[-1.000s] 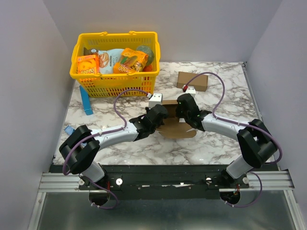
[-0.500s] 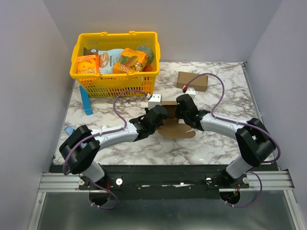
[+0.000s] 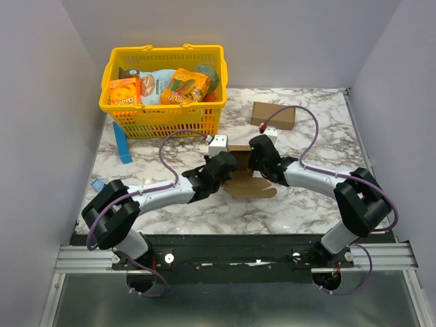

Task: Fold the paper box

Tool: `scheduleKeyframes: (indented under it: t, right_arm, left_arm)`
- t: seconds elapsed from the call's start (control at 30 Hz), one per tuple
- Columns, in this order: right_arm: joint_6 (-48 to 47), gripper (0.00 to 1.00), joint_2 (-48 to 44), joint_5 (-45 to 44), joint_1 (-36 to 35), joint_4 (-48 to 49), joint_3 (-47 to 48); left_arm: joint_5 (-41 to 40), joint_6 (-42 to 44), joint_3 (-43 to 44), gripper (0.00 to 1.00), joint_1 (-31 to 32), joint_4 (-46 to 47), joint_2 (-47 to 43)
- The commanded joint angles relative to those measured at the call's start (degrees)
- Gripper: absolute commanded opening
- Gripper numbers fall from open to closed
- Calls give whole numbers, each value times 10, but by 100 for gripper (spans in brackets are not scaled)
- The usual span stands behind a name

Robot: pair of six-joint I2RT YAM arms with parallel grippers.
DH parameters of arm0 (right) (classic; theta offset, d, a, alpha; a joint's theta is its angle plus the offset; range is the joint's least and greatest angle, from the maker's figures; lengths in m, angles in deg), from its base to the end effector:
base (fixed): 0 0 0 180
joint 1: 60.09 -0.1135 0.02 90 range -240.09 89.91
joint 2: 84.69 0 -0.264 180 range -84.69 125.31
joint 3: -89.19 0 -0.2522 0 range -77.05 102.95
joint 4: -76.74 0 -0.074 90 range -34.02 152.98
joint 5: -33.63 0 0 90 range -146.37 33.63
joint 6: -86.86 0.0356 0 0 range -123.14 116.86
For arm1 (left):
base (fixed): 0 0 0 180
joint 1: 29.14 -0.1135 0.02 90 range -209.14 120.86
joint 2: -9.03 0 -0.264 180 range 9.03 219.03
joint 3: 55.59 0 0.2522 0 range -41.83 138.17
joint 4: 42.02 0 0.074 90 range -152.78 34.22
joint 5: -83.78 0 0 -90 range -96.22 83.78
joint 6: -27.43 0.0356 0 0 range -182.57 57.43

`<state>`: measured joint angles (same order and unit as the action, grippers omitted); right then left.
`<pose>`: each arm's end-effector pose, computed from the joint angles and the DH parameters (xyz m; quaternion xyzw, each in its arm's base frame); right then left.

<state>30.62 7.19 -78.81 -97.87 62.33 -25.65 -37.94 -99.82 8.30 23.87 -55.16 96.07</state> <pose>0.2727 0.1942 0.1936 0.0491 0.8953 0.0934 0.4328 0.2089 -0.2462 0.2163 -0.0046 0.8670 -0.1359 0.4794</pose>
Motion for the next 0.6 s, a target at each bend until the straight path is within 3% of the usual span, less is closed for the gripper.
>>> scheduleKeyframes:
  t: [0.0,0.2,0.3,0.33,0.43,0.53,0.57]
  right_arm:
    - [13,1,23,-147,32,-53,0]
    - [-16,1,19,-113,32,-45,9]
    - [-97,3,25,-46,32,-44,43]
    - [-119,4,32,-28,32,-56,64]
    - [-150,5,40,-9,32,-102,84]
    - [-173,5,35,15,32,-121,78]
    - [-178,5,31,26,32,-136,78]
  left_arm:
    - [-60,-13,-21,11,-4,-36,-48]
    - [-36,-3,-28,14,-7,-11,-52]
    - [-9,14,-20,30,-6,-9,-50]
    - [-4,16,-16,47,-7,-9,-52]
    - [10,29,0,78,-7,-9,-70]
    - [31,45,7,97,-10,-19,-105]
    - [42,52,7,99,-12,-18,-116]
